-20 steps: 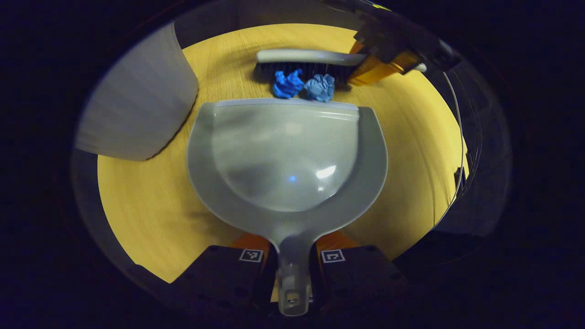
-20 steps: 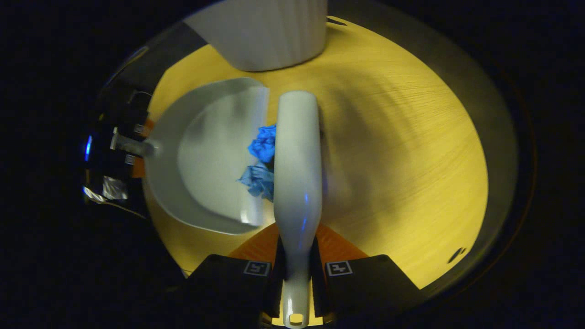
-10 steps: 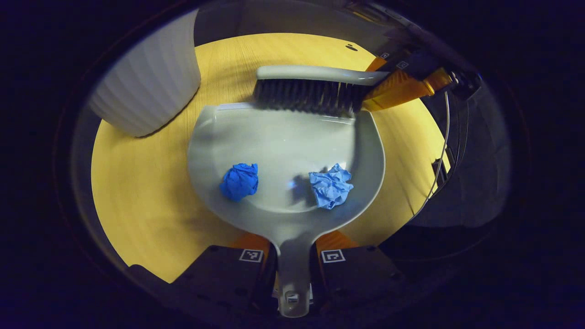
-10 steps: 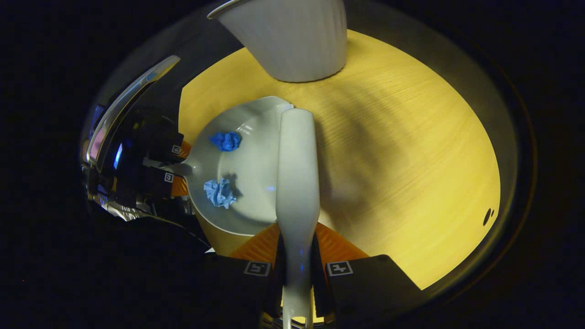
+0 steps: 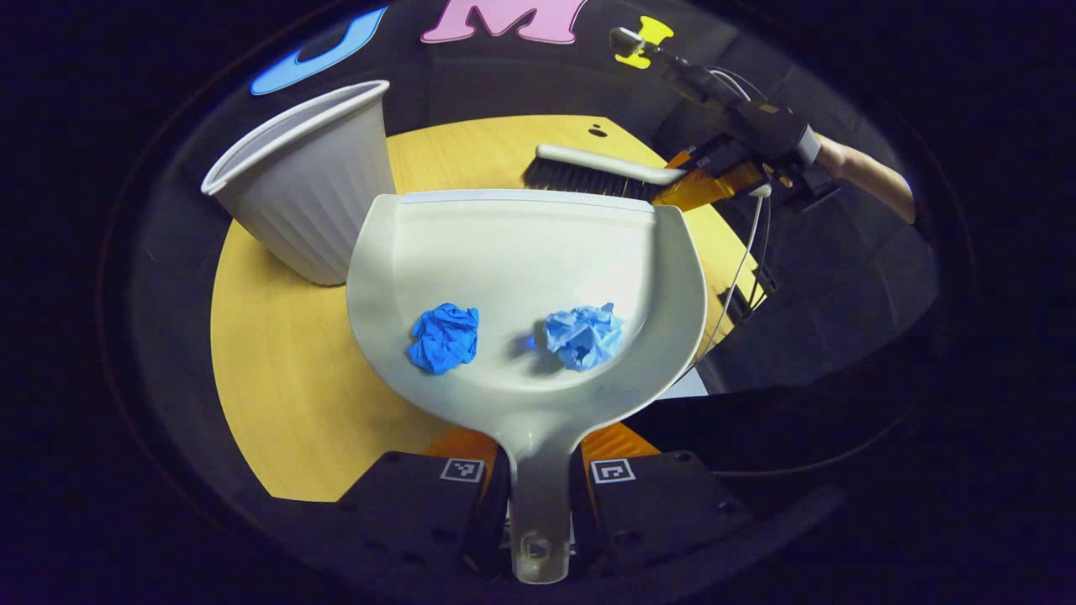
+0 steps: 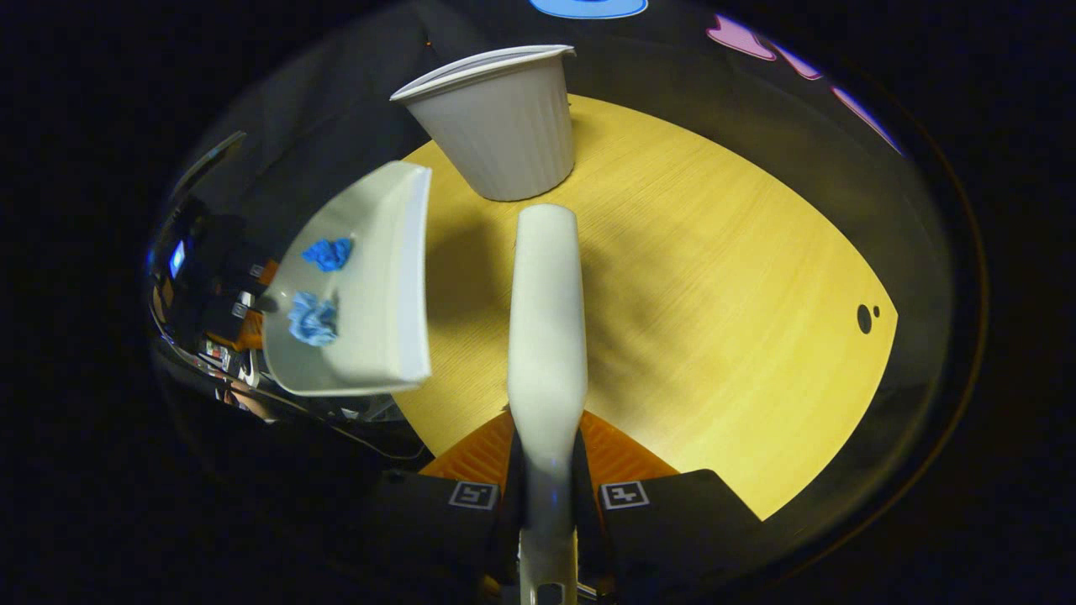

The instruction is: Pick up the small broom and dustpan from the desktop, sweep the trash into the dustpan with the broom, and then empty the trash into the garbage bin.

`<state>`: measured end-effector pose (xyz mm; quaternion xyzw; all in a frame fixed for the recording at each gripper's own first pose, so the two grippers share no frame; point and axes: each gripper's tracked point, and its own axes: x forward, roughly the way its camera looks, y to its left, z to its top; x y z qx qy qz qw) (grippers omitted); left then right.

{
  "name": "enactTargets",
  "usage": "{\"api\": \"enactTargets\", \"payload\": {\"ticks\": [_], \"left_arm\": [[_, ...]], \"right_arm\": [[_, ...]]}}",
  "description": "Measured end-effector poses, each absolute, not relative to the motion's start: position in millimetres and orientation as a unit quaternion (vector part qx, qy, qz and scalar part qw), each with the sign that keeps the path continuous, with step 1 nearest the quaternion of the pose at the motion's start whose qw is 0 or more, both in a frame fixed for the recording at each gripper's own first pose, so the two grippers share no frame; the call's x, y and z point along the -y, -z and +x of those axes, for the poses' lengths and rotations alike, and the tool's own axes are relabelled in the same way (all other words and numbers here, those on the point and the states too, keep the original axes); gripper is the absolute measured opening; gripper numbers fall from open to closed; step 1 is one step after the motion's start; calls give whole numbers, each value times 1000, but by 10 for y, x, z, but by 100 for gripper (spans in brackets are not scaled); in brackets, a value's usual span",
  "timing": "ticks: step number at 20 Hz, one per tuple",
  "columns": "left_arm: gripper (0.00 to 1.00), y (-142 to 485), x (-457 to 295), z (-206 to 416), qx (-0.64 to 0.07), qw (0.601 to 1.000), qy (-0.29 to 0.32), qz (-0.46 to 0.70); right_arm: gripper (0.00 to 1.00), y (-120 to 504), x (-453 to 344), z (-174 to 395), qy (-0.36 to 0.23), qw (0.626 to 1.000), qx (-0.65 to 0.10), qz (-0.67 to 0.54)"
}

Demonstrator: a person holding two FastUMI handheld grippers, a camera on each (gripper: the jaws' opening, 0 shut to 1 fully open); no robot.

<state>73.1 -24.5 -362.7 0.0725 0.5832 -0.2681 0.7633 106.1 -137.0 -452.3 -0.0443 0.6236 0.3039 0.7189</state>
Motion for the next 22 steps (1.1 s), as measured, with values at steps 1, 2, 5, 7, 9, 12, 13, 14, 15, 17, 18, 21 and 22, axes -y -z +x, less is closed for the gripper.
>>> {"api": "enactTargets", "payload": {"ticks": [1, 2, 5, 7, 9, 12, 13, 14, 15, 17, 18, 21, 22], "left_arm": [[30, 3567, 246, 756, -576, 769, 269, 67], [30, 3549, 253, 768, -571, 774, 267, 62], [30, 3526, 245, 844, -568, 787, 236, 53], [30, 3456, 244, 971, -569, 794, 208, 47], [30, 3491, 243, 1111, -568, 803, 175, 44], [29, 3647, 239, 1383, -568, 812, 120, 66], [30, 3700, 236, 1379, -575, 808, 102, 81], [29, 3731, 298, 1303, -584, 802, 87, 94], [30, 3796, 381, 1288, -593, 795, 79, 106], [30, 3891, 467, 1346, -607, 781, 64, 133], [30, 3911, 516, 1381, -611, 776, 62, 146], [30, 3883, 663, 1449, -635, 748, 59, 184], [30, 3838, 658, 1514, -646, 733, 59, 204]], "right_arm": [[31, 4536, 1485, 1048, -297, 724, -622, -38], [31, 4539, 1561, 994, -290, 728, -620, -25], [30, 4754, 1743, 892, -280, 738, -613, 25], [30, 4904, 1779, 806, -273, 744, -609, 46], [30, 4906, 1736, 769, -257, 748, -607, 72], [30, 4924, 1859, 738, -259, 762, -585, 93], [30, 4919, 1899, 732, -256, 768, -579, 95], [30, 4857, 1852, 730, -250, 773, -574, 102], [30, 4826, 1826, 722, -245, 777, -568, 115], [30, 4756, 1724, 698, -239, 782, -556, 147], [30, 4709, 1691, 620, -236, 783, -553, 159], [30, 4636, 1709, 539, -220, 790, -542, 185], [30, 4578, 1671, 506, -220, 793, -531, 201]]}}
